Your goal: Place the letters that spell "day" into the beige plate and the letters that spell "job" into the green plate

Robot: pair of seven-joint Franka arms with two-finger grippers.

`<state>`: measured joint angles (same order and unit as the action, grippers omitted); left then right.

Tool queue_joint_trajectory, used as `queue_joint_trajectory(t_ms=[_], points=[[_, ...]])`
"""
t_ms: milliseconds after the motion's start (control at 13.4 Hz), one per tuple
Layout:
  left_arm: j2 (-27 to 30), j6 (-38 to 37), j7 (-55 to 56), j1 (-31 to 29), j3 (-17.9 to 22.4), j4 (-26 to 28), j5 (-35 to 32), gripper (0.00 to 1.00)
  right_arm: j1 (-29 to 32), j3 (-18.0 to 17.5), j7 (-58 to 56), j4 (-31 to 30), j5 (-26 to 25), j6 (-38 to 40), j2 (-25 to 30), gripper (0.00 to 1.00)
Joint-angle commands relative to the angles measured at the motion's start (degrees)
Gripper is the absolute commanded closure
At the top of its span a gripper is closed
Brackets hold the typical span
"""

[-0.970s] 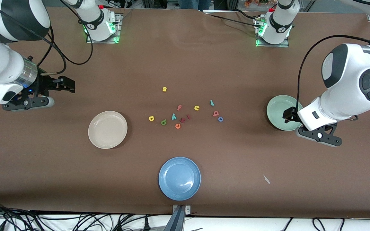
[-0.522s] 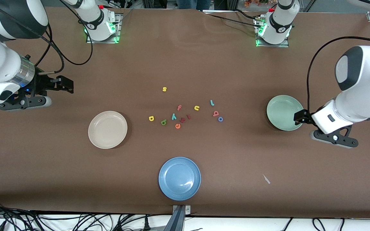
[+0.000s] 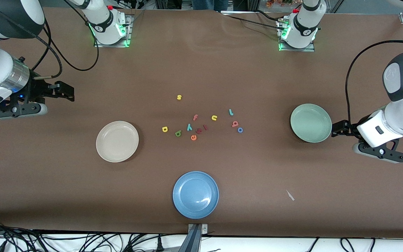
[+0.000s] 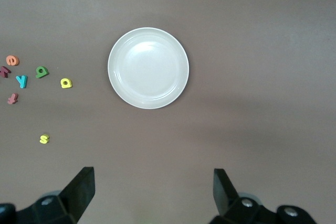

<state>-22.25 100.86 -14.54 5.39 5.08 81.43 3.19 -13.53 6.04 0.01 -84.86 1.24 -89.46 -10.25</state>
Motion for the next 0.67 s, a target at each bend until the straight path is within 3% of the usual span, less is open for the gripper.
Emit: queue_joint_trajectory(t_ms=[0, 597], points=[[-0.1, -0.6, -2.0, -0.4, -0.1, 0.1, 1.3, 0.0, -0.2, -0.3, -0.3, 0.2, 0.2, 0.5, 0.0, 0.0], [-0.3, -0.3, -1.1, 0.3, -0.2, 0.0, 1.3, 0.0, -0.4, -0.7, -0.3, 0.2, 0.2, 1.1, 0.1, 0.0]])
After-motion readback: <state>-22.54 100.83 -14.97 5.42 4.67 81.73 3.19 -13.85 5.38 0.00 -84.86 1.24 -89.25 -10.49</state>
